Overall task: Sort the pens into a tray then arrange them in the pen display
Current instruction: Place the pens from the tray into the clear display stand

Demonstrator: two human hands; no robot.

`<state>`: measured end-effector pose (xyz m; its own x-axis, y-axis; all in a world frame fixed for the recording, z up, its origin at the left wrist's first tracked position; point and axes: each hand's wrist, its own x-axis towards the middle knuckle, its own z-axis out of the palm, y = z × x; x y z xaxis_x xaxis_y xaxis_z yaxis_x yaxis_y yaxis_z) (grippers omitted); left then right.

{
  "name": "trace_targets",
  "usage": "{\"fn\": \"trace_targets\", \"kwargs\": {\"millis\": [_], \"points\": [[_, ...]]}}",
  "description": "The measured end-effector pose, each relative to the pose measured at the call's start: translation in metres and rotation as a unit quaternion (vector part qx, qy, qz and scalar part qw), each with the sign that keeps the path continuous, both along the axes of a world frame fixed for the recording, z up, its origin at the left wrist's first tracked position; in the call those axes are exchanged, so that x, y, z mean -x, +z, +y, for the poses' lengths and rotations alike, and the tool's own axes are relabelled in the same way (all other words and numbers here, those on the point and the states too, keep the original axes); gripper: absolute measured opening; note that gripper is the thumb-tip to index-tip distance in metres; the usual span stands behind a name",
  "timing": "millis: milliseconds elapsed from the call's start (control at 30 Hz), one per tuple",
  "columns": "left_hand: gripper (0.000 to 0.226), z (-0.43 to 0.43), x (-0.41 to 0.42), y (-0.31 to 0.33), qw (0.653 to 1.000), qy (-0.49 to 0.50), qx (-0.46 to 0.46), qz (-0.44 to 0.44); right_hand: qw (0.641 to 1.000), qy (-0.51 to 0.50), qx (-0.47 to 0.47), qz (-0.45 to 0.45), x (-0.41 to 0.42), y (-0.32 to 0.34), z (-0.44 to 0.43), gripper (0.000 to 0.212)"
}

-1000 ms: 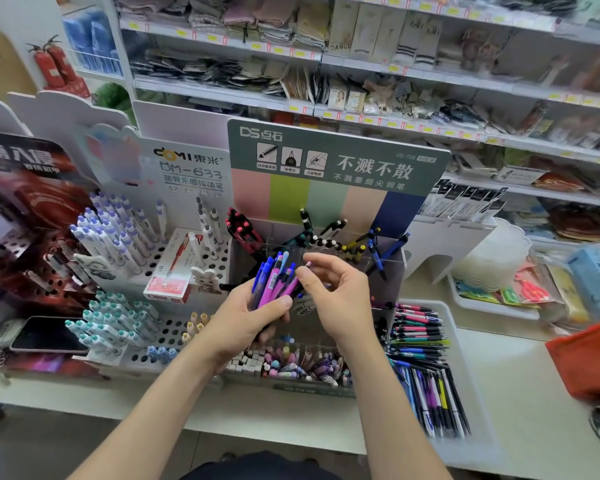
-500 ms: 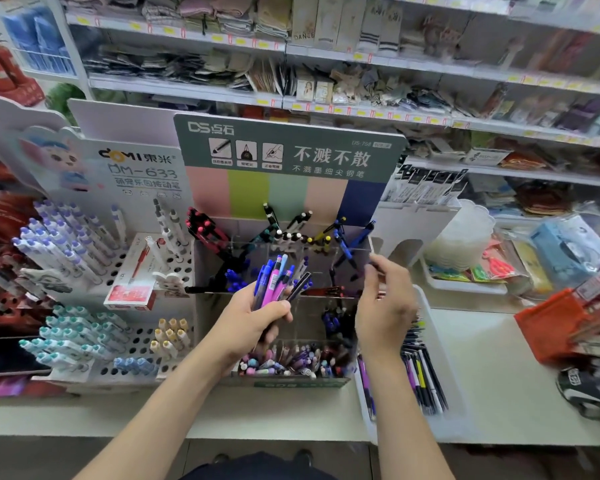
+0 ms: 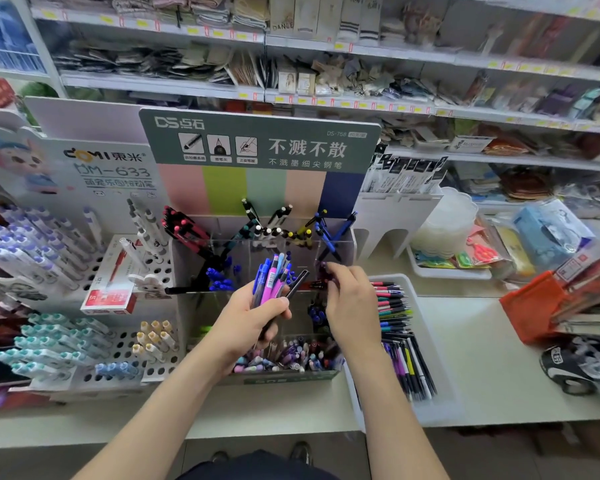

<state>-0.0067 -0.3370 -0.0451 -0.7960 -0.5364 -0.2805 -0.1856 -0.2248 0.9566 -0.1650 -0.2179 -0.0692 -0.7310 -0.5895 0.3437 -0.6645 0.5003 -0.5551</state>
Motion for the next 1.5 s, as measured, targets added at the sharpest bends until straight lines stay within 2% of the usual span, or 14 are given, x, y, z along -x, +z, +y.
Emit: {"fn": "trace_targets", "kwargs": {"millis": [100,233,367,567,700,800,900,1100,1167,1233,1300,1367,1433,1500], "points": [[0.007,0.001,0.0,0.002,1.0,-0.004,0.0,0.006,0.996,0.048,0.038,-0.065,0.002,0.005,-0.009,0.045],[0.01,0.001,-0.001,0.004,1.0,-0.007,-0.003,0.019,0.988,-0.033,0.119,-0.092,-0.01,0.016,-0.004,0.029],[0.011,0.0,-0.003,0.001,0.999,-0.016,0.005,0.029,0.951,-0.012,0.177,-0.254,-0.036,0.032,-0.005,0.017],[0.009,-0.003,-0.013,0.0,0.999,0.001,0.014,0.046,0.905,0.041,0.235,-0.353,-0.055,0.041,-0.021,0.021],[0.021,-0.01,-0.029,-0.004,0.989,0.113,0.086,0.028,0.885,-0.051,0.377,-0.267,-0.07,0.051,-0.037,0.025],[0.039,-0.02,-0.046,-0.007,0.974,0.199,0.099,0.036,0.884,0.002,0.404,-0.236,-0.082,0.059,-0.054,0.023],[0.031,-0.028,-0.062,-0.006,0.955,0.272,0.113,0.018,0.902,0.073,0.388,-0.176,-0.095,0.061,-0.079,0.018],[0.019,-0.04,-0.079,-0.009,0.948,0.312,0.067,-0.005,0.97,0.195,0.145,-0.006,-0.1,0.02,-0.126,0.017],[0.018,-0.041,-0.081,-0.006,0.952,0.3,0.06,0.0,0.978,0.177,0.035,0.1,-0.1,0.007,-0.128,0.015],[0.018,-0.041,-0.083,-0.004,0.957,0.285,0.055,0.004,0.983,0.145,0.005,0.117,-0.104,0.006,-0.123,0.016],[0.018,-0.042,-0.083,-0.003,0.962,0.268,0.052,0.016,0.987,0.133,0.042,0.076,-0.107,0.011,-0.116,0.022],[0.019,-0.041,-0.08,0.0,0.969,0.238,0.051,0.039,0.981,0.159,0.088,-0.068,-0.109,0.023,-0.108,0.025],[0.025,-0.037,-0.076,0.003,0.976,0.205,0.048,0.061,0.945,0.185,0.113,-0.246,-0.11,0.038,-0.103,0.023],[0.027,-0.033,-0.07,0.005,0.978,0.188,0.046,0.071,0.923,0.168,0.131,-0.322,-0.108,0.043,-0.099,0.015]]}}
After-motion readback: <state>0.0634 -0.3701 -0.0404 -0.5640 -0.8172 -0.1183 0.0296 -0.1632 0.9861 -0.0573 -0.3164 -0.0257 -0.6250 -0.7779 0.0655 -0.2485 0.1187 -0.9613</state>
